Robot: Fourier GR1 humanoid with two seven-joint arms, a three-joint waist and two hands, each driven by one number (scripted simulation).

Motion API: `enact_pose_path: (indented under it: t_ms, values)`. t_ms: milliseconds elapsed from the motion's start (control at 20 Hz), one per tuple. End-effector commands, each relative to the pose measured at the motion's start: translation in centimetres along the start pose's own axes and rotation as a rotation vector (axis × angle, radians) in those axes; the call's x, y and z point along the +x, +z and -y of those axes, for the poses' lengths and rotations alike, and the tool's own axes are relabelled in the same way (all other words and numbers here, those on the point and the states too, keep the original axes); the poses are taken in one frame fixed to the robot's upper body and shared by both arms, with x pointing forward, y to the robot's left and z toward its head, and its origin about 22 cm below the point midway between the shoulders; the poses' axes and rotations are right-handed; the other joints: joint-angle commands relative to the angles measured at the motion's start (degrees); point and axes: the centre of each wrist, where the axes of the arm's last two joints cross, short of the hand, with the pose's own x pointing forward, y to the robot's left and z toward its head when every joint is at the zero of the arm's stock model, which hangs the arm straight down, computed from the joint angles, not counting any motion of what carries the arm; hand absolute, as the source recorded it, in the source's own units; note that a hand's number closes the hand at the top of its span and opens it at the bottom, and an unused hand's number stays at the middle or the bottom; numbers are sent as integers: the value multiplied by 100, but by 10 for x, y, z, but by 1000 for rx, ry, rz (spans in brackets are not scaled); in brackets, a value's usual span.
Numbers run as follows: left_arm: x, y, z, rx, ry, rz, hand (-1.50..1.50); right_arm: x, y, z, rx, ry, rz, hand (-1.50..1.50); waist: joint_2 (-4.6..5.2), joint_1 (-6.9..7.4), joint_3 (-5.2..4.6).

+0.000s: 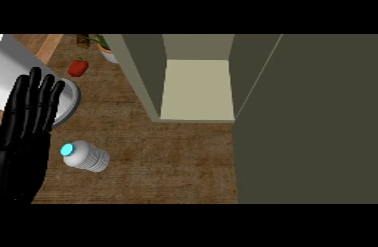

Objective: Pick up the bottled water, place it into the cabinet and close the cabinet

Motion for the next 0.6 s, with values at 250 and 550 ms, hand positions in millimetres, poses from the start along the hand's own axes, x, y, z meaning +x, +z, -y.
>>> enact_pose_path:
  t_ms: [250,550]
  values:
    - [20,59,-68,127,-137,-12,-150,27,35,12,-6,10,-2,-150,38,-15,51]
    - [31,78,-36,244,249,-151,-150,57,44,-11,198,-180,-107,-150,28,-6,48]
